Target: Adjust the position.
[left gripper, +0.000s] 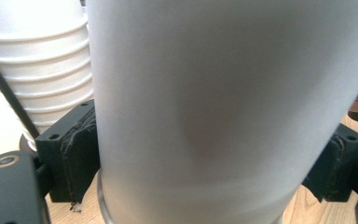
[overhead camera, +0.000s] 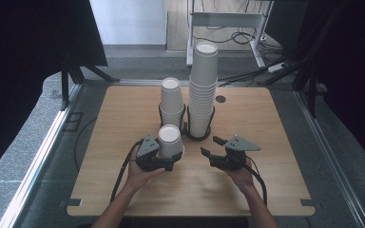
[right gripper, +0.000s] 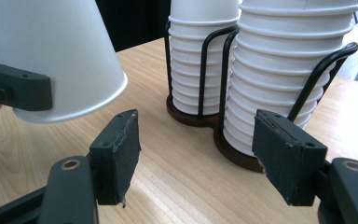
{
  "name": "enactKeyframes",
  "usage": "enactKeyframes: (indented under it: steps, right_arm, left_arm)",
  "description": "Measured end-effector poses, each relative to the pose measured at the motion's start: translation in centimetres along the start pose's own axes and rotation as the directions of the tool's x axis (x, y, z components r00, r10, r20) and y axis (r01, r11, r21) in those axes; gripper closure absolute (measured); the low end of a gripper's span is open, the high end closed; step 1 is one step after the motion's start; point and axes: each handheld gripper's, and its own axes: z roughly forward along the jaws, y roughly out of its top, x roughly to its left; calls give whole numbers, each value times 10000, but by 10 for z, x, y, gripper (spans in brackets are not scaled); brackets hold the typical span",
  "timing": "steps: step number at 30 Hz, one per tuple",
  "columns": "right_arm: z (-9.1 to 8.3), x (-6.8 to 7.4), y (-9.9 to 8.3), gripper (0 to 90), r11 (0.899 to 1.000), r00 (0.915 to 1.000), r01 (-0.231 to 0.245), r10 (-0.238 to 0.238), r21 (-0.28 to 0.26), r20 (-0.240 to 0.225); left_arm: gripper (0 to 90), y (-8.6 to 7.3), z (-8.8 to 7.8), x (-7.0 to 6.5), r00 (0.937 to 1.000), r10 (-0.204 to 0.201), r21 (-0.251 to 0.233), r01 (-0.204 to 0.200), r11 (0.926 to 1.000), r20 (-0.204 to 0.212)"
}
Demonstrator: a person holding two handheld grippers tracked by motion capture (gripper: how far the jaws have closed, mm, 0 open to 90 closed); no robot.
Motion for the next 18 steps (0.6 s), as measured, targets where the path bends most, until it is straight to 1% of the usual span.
enactKeyframes:
  steps: [3, 5, 7, 11, 18]
  right_arm:
    - [-2, 2, 0, 316, 10000, 10000, 45, -45, 41, -50]
    - [-4, 3, 1, 312, 10000, 9999, 90, -90, -22, -46]
    - [-6, 3, 2, 302, 9999, 9999, 28, -30, -129, -129]
    - [-10, 4, 4, 283, 9992, 9995, -113, 101, -395, -295]
    - [-8, 9, 5, 205, 9986, 9985, -274, 252, -458, -480]
  left_arm:
    - [121, -1, 3, -1, 9999, 116, 115, -115, 9999, -51]
    - [121, -2, 5, -2, 9998, 188, 202, -186, 9996, -71]
    - [121, -4, 8, -4, 9998, 197, 263, -197, 9995, -16]
    - [121, -7, 14, -8, 9993, 383, 537, -384, 9978, 27]
    - [121, -9, 22, -9, 9991, 409, 966, -414, 9945, 80]
